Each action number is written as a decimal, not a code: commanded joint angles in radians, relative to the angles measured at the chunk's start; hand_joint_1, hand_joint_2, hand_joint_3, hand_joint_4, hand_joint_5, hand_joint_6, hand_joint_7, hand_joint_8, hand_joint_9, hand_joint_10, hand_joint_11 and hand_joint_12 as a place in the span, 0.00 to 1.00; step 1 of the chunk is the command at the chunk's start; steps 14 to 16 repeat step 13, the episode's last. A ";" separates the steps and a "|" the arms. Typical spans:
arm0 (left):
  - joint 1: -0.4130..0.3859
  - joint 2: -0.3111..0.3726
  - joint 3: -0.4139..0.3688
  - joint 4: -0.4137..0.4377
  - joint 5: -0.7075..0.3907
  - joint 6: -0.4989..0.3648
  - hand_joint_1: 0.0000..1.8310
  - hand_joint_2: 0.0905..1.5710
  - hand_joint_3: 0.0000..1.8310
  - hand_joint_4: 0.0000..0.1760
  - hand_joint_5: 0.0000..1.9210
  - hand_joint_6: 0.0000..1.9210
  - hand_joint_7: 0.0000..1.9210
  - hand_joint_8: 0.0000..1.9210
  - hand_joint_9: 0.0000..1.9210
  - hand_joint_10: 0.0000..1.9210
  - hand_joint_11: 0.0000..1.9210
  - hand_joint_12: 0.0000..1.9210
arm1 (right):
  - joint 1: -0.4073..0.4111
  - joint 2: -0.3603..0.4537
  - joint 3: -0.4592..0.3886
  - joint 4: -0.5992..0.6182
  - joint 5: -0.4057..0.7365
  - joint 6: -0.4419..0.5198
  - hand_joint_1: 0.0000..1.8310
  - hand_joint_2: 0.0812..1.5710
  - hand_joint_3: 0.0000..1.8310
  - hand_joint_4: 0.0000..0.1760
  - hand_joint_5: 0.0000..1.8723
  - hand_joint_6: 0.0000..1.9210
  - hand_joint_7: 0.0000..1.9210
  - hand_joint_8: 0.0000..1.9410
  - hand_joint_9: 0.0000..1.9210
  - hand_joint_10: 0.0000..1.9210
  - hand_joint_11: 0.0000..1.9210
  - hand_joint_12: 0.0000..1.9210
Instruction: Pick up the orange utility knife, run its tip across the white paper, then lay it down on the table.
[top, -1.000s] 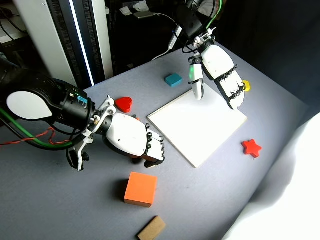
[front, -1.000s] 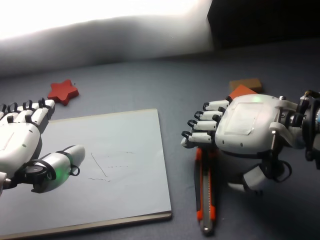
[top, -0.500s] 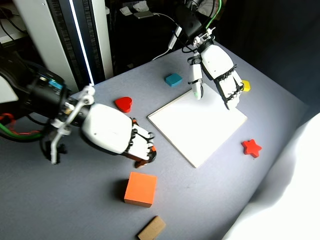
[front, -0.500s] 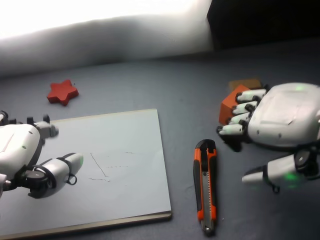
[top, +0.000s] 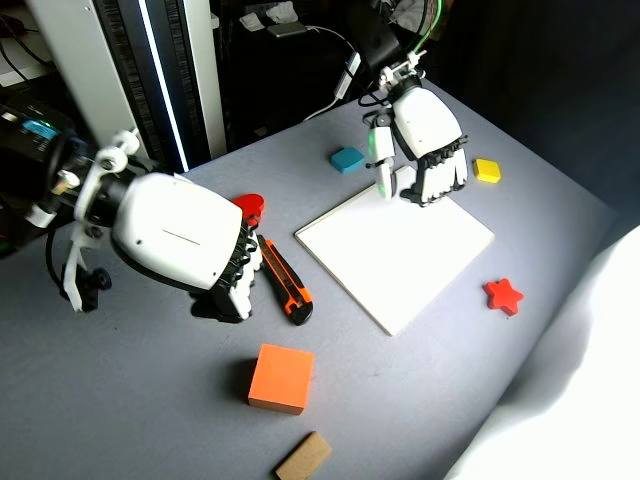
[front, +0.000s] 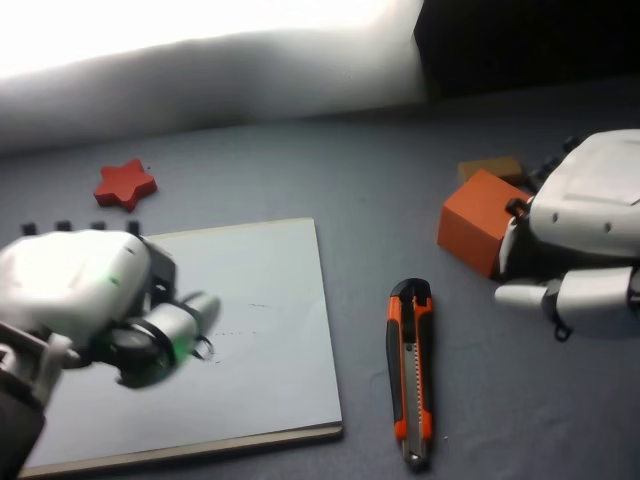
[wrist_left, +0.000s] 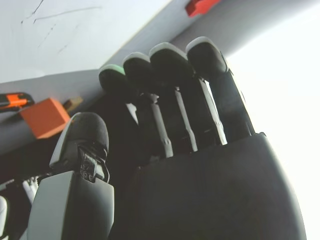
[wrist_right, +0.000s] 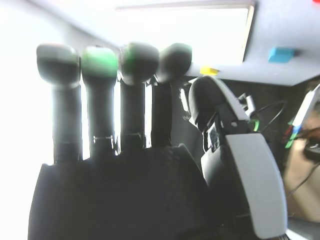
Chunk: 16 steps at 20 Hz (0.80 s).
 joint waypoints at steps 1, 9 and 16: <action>-0.005 0.002 -0.017 0.072 -0.044 0.002 0.12 0.90 0.00 0.00 0.44 0.76 0.48 0.82 0.42 0.95 0.32 1.00 | 0.010 0.011 -0.003 0.005 0.082 0.020 0.05 0.93 0.10 0.00 0.55 0.90 0.64 0.89 0.64 1.00 0.60 1.00; -0.019 -0.022 -0.063 0.193 0.020 -0.043 0.18 0.91 0.00 0.00 0.43 0.87 0.48 0.89 0.46 1.00 0.40 1.00 | -0.040 0.054 -0.027 0.011 0.182 -0.042 0.07 0.94 0.11 0.00 0.53 0.98 0.62 0.95 0.65 1.00 0.60 1.00; -0.029 -0.021 -0.063 0.199 0.025 -0.044 0.17 0.91 0.00 0.00 0.44 0.79 0.48 0.87 0.45 1.00 0.38 1.00 | -0.058 0.060 -0.028 0.046 0.307 -0.035 0.08 0.94 0.10 0.00 0.52 0.96 0.62 0.96 0.64 1.00 0.60 1.00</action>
